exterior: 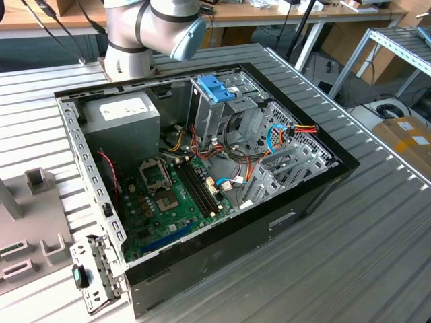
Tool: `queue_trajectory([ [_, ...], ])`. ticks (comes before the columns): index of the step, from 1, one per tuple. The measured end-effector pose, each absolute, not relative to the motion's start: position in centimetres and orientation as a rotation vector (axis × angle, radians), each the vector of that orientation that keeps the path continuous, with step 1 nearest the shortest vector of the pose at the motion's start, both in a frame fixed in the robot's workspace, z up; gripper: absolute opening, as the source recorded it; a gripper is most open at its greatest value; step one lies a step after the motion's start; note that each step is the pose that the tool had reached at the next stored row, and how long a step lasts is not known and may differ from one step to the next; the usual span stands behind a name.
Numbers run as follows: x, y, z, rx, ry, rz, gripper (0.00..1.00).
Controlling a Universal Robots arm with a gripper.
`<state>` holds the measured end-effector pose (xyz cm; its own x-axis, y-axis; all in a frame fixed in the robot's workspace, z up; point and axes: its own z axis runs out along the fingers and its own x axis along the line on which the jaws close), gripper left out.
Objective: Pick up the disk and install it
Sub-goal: 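Reach for the disk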
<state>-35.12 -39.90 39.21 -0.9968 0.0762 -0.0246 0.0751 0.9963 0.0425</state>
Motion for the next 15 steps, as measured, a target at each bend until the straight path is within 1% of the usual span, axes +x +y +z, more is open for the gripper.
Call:
queue_trajectory([
  [15,-36.3,-39.9,39.2,0.118,3.113,0.065,0.1],
])
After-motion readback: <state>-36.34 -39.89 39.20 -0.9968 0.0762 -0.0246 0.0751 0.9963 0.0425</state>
